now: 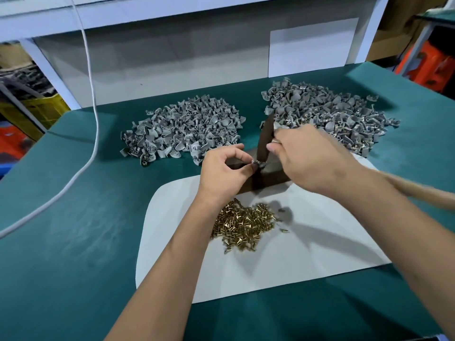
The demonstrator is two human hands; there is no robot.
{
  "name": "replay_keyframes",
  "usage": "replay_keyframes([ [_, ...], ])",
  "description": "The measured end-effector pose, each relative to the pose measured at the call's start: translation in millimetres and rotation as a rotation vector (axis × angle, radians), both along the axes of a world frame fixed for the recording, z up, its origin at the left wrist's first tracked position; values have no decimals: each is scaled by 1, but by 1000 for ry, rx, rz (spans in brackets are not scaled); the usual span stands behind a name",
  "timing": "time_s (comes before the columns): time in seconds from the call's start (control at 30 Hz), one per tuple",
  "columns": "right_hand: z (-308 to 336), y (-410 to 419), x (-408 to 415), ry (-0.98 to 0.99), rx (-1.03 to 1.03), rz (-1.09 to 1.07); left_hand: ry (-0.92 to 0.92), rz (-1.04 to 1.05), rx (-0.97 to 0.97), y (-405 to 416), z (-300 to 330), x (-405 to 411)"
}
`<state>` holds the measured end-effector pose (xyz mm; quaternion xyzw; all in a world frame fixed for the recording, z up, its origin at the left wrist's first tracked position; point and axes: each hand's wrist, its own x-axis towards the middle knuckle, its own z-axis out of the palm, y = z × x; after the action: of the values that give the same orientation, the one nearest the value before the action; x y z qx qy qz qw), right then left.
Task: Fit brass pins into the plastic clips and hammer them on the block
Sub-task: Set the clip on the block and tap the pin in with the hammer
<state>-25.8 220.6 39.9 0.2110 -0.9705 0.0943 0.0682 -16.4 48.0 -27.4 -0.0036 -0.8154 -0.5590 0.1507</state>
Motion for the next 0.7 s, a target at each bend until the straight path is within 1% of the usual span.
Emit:
replay_keyframes([
  [0.03,4,2,-2,39,-10,0,-3,5,-1,0,0,0],
  [0.07,5,4,-2,111,-75,2,-6,7,3,0,0,0],
  [0.1,5,4,0,180,-181,6,-6,8,6,0,0,0],
  [0.13,3,4,2,201,-250,10,-3,6,2,0,-1,-1],
  [0.17,1,2,3,169,-244,17,1,3,-3,-1,-2,-3],
  [0.23,-4,-4,4,21,-81,1,9,3,-9,-1,-2,-2],
  [0.3,5,-3,0,-2,31,-5,16,6,-12,0,-2,-1],
  [0.33,9,-3,-2,33,33,-1,15,7,-13,0,-1,0],
  [0.37,11,-1,-2,102,-18,-2,13,3,-13,0,-1,-1],
  [0.4,10,-2,-1,169,-112,-12,12,2,-13,0,-1,-2],
  [0.43,7,-3,2,198,-190,-17,10,4,-11,0,-2,-3],
  [0.47,3,-6,4,169,-204,-14,6,3,-10,-1,-2,-4],
  [0.53,-4,-8,6,13,-97,-22,1,0,-6,-1,-1,-3],
  [0.57,-2,-5,4,-25,-40,-25,2,-3,-12,-1,-1,-3],
  [0.63,8,1,-3,18,24,-19,-1,-1,-26,-1,-1,-2],
  [0.67,11,3,-5,93,8,-19,-6,0,-33,-2,-2,-2],
  [0.7,11,3,-4,166,-72,-29,-8,1,-40,-3,-3,-3],
])
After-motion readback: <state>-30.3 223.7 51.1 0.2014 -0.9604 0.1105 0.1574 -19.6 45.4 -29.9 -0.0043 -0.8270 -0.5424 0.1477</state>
